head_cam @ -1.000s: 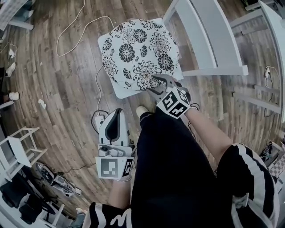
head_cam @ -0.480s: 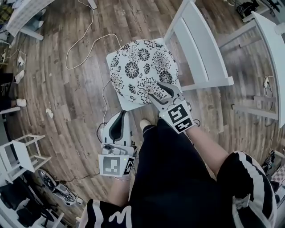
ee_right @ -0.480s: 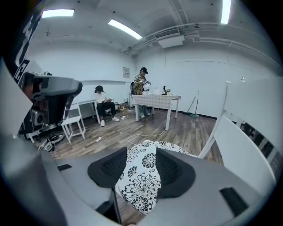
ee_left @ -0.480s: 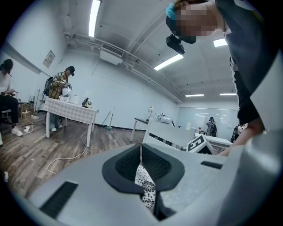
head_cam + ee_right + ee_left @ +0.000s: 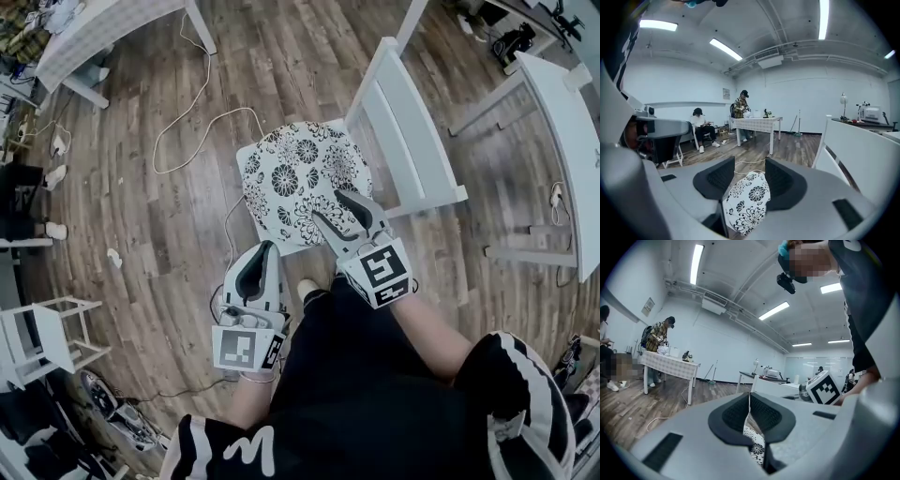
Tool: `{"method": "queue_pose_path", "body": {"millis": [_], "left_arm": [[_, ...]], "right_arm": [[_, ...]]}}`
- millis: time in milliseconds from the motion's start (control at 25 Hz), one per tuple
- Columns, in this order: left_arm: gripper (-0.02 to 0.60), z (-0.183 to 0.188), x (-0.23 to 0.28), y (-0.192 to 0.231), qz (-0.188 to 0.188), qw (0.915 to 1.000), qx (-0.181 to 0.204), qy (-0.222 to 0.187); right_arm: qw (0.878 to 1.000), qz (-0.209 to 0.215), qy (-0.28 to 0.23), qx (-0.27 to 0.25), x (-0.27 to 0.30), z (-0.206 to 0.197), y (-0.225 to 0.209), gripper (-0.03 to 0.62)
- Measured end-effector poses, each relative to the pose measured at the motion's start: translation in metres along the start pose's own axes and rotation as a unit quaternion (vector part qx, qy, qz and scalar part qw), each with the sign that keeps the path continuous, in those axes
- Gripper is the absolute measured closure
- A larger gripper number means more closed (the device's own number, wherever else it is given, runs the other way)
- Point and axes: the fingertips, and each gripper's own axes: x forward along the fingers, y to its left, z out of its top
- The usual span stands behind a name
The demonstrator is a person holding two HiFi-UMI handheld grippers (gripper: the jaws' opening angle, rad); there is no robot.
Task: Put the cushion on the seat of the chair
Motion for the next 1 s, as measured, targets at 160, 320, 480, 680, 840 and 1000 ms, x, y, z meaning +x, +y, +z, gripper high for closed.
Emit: {"method": "queue_pose_path", "body": {"millis": [160,320,480,680,840,1000], "left_arm": [[0.568,0.012,0.000,-0.004,-0.003,0.9999,0.006,-0.013],[0.568,0.022,-0.001,-0.008,-0.007,0.9997,0.007,-0.021],[0.568,0.034,-0.002,-0.012,-0.011,0.9993,0.014,-0.032],[0.568,0.052,-0.003,-0.013,-0.016,0.9982,0.026,-0.051],[0.568,0.062,-0.005,-0.013,-0.021,0.9974,0.033,-0.061],[0.568,0.070,-0.010,-0.015,-0.025,0.9965,0.039,-0.070]], "right_arm": [[0.999,-0.003,-0.036,0.014,-0.009,0.020,0.005,0.384],[0.998,-0.010,-0.056,0.003,-0.018,0.037,0.009,0.477],[0.997,-0.012,-0.077,-0.001,-0.028,0.055,0.016,0.497],[0.994,-0.014,-0.104,-0.004,-0.035,0.077,0.026,0.535],[0.993,-0.015,-0.114,-0.013,-0.038,0.090,0.034,0.551],[0.992,-0.018,-0.122,-0.021,-0.044,0.100,0.042,0.560]]}}
